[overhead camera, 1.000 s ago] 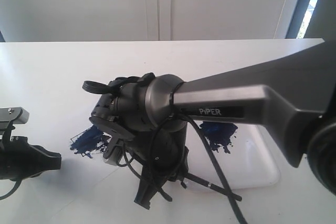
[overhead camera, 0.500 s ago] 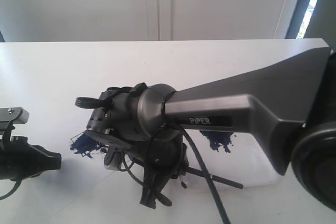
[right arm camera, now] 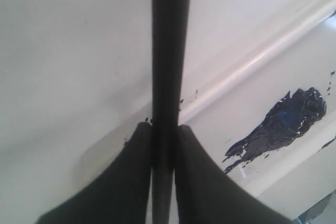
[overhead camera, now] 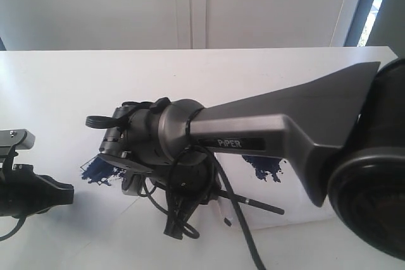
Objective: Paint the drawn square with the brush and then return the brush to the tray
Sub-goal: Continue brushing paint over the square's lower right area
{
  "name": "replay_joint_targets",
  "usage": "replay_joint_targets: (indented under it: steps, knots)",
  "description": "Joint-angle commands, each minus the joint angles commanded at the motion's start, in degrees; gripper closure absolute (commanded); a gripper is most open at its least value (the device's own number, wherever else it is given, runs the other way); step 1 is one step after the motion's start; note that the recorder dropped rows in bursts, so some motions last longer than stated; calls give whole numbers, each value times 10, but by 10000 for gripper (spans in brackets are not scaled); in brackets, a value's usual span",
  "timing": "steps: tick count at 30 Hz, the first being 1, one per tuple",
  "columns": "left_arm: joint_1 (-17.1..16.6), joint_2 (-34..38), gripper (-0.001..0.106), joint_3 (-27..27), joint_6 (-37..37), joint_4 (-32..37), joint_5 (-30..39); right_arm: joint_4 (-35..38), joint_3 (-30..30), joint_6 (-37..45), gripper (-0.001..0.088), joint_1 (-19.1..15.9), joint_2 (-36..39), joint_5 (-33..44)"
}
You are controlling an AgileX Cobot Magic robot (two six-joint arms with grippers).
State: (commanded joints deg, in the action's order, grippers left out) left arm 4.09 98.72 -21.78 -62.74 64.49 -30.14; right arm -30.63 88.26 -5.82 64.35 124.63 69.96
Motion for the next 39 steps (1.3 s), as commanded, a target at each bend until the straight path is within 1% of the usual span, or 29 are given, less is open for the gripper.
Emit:
replay_joint_targets:
  steps: [7, 10, 13, 20, 24, 31, 35, 39]
  knots:
    - [0, 0, 1048, 0, 0, 2, -2, 5, 24, 0, 868, -28, 0, 0]
    - [0, 0, 1048, 0, 0, 2, -2, 15, 25, 0, 868, -28, 0, 0]
    - [0, 0, 1048, 0, 0, 2, -2, 47, 25, 9, 868, -22, 0, 0]
    - [0, 0, 1048, 0, 0, 2, -2, 55, 25, 10, 868, -20, 0, 0]
    - [0, 0, 1048, 0, 0, 2, -6, 88, 25, 21, 868, -20, 0, 0]
    - [0, 0, 1048, 0, 0, 3, -7, 108, 25, 32, 868, -2, 8, 0]
    - [0, 0, 1048, 0, 0, 5, -7, 143, 24, 47, 868, 12, 21, 0]
    - [0, 0, 1048, 0, 0, 6, -9, 127, 24, 47, 868, 26, 34, 0]
